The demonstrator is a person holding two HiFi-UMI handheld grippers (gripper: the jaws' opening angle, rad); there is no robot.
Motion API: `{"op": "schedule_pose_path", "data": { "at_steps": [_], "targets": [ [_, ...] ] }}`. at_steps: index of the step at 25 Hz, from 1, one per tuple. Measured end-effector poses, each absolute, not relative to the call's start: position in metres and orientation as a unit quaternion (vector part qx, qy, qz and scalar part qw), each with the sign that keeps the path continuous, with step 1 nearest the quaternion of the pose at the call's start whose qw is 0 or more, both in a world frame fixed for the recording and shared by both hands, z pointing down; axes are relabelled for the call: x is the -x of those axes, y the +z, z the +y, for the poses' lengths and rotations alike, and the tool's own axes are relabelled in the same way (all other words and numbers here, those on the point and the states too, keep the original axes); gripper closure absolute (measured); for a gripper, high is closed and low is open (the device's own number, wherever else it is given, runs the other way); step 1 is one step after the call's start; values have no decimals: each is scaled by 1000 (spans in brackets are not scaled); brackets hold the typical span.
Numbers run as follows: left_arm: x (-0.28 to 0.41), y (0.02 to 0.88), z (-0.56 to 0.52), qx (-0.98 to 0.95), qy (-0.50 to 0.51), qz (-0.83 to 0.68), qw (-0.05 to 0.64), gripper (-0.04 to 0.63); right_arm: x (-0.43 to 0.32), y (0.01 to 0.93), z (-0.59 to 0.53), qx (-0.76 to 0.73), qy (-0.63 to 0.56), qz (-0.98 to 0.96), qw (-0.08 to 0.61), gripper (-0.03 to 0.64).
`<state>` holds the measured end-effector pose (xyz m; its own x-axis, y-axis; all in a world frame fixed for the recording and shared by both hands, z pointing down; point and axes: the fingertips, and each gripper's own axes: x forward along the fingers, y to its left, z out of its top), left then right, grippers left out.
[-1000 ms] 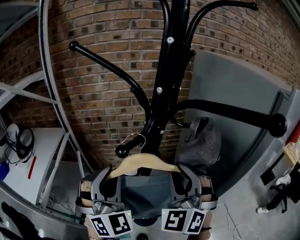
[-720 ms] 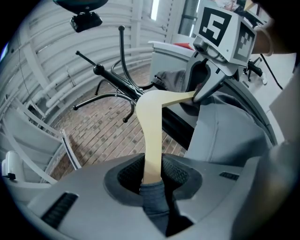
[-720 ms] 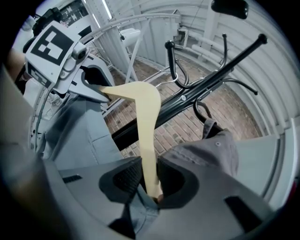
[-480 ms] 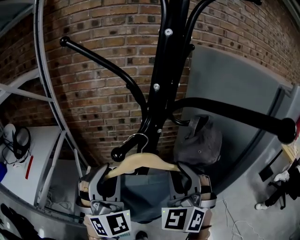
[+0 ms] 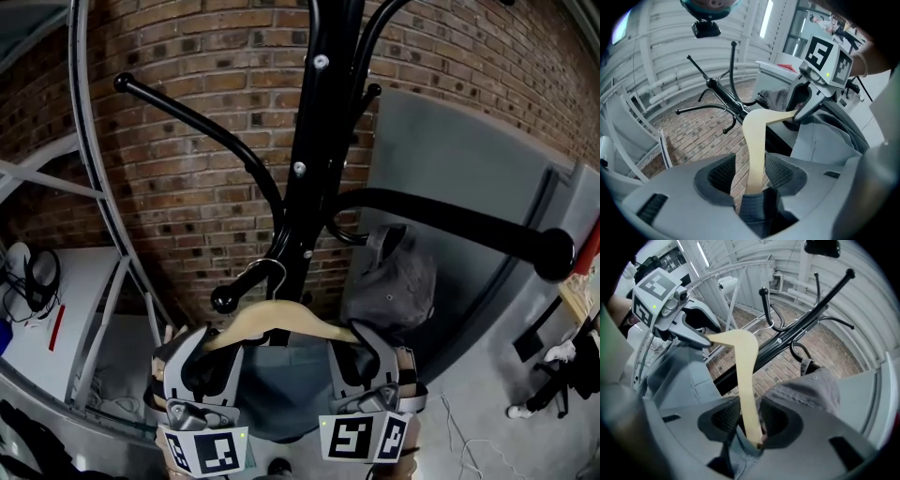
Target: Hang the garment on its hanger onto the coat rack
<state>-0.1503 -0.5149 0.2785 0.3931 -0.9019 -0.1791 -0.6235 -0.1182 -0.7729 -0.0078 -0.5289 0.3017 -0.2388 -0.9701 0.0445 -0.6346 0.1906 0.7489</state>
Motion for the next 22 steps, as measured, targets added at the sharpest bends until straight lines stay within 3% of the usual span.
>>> {"op": "schedule_pose_path", "data": {
  "at_steps": [22],
  "targets": [
    [140,285,-423,713,-186,555,386,413,1,300,-443,-525,-330,-744,248,503]
  ]
}}
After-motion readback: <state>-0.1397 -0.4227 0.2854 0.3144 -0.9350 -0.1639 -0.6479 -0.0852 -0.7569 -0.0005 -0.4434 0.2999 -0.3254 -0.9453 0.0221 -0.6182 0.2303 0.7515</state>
